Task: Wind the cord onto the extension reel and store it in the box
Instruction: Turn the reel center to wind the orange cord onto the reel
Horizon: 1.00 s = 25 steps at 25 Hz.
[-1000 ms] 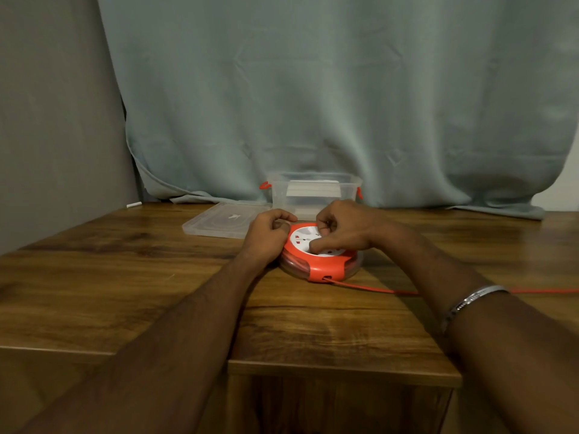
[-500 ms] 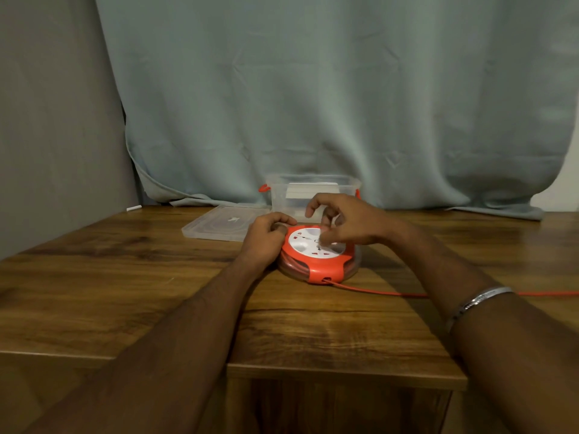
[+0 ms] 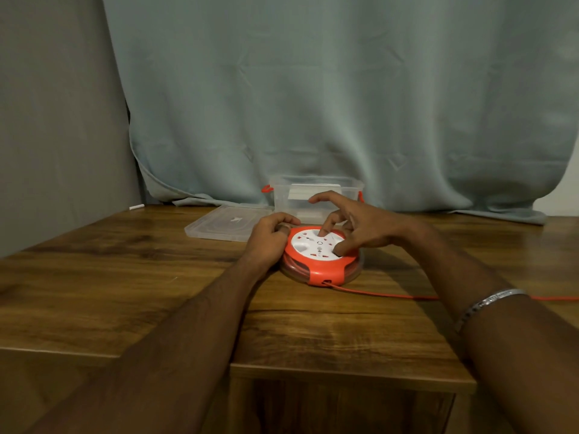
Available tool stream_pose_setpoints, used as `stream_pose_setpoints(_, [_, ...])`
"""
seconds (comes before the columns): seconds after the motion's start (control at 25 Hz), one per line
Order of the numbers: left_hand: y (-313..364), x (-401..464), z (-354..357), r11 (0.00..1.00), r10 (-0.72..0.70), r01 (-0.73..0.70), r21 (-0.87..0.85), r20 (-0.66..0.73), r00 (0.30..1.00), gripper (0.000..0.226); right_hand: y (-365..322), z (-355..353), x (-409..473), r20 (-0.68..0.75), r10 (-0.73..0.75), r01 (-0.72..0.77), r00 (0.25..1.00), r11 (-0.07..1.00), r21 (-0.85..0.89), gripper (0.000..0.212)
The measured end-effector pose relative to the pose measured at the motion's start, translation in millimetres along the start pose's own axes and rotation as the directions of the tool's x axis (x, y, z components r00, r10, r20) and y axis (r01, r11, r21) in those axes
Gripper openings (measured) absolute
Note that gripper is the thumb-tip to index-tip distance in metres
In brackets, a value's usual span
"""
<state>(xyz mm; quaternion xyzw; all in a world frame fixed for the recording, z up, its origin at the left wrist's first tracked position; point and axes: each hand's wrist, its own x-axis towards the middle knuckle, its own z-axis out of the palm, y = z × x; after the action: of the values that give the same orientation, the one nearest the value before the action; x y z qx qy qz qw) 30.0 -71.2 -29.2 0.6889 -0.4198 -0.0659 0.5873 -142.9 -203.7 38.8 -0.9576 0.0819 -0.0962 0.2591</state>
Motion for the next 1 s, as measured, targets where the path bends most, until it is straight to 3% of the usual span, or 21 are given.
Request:
stream_pose_setpoints(0.12, [-3,2,0,1.0,0.011,-0.011,0.005,-0.008,1.0,0.031,-1,5,2,-0.047,0.034,-0.037,0.998,0.998,-0.054,0.08])
stream_pose_setpoints(0.32, [-4,4,0,1.0,0.021,-0.021,0.009,-0.01,1.0,0.03,-2,13,11,-0.124,0.024,-0.049,0.992,0.977,-0.206,0.03])
stream_pose_setpoints(0.44, [-5,4,0,1.0,0.029,-0.029,0.012,-0.006,1.0,0.029,-6,19,13,-0.158,0.041,-0.086,0.987,0.953,-0.289,0.047])
stream_pose_setpoints(0.8, [-6,5,-1,0.999,0.051,-0.051,0.013,0.0,0.999,0.029,-16,34,23,-0.3,-0.025,-0.104,0.954,0.908,-0.407,0.061])
stream_pose_setpoints(0.88, [-5,5,-1,0.999,0.05,-0.049,0.014,-0.003,0.999,0.029,-16,33,23,-0.298,-0.031,-0.083,0.954,0.928,-0.364,0.051])
stream_pose_setpoints(1.0, [-4,3,-1,0.999,0.032,-0.032,0.009,-0.011,0.999,0.029,-10,22,19,-0.251,-0.056,-0.002,0.966,0.974,-0.225,0.011])
